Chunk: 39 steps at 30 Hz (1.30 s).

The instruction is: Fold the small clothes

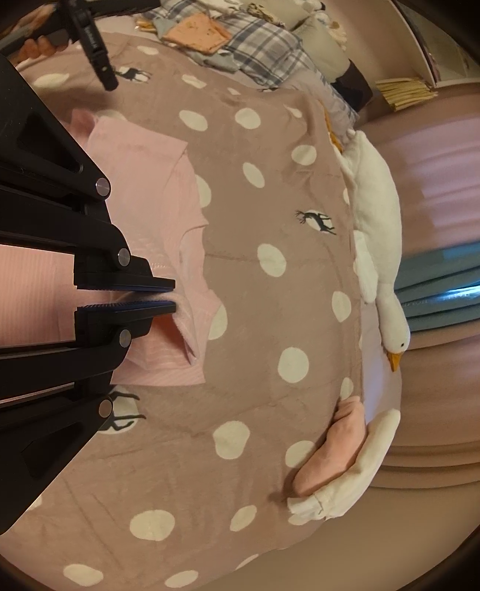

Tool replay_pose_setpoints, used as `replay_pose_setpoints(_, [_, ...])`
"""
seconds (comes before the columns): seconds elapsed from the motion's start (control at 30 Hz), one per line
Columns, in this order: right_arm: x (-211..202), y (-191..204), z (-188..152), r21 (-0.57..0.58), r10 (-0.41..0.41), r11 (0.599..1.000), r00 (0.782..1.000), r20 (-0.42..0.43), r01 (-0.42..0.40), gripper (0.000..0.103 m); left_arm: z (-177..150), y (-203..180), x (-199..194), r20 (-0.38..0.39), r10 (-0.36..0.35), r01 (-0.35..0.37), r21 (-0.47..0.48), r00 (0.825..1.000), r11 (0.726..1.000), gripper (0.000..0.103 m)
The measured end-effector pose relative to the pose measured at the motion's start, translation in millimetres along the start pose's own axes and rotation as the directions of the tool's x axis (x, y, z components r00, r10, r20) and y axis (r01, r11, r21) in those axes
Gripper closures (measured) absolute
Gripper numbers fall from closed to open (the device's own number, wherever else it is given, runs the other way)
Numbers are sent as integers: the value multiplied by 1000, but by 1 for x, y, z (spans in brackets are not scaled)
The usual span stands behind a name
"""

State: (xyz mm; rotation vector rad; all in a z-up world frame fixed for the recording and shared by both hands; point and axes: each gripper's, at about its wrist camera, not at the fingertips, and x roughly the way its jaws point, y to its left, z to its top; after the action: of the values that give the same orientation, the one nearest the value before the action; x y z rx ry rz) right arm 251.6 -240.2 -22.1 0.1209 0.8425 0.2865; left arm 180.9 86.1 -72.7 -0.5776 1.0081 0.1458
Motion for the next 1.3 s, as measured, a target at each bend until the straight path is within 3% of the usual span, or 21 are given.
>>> replay_pose_setpoints(0.2, [5,-8,-6,6,-14,1000,1000,-22,14,96,4,-9,10,-15,-18,18,15,1000,1000,42])
replay_pose_setpoints(0.27, [6,-11,-10,7,-19,1000,999,-30,19,96,5,-12,17,-21,-38,38,21,999,999,61])
replay_pose_setpoints(0.37, [9,-16,-15,18,-22,1000,999,-43,23,96,4,-16,28,-41,-41,42,36,998,998,73])
replay_pose_setpoints(0.43, [12,-20,-20,26,-25,999,998,-56,27,96,3,-20,35,-55,-47,50,49,997,998,75])
replay_pose_setpoints(0.8, [31,-45,-55,74,-40,996,989,-146,51,96,-5,-23,74,-115,33,-22,92,993,996,75])
replay_pose_setpoints(1.3, [51,-60,-84,124,-31,990,974,-224,60,96,-7,-15,79,-126,13,-6,61,992,998,71])
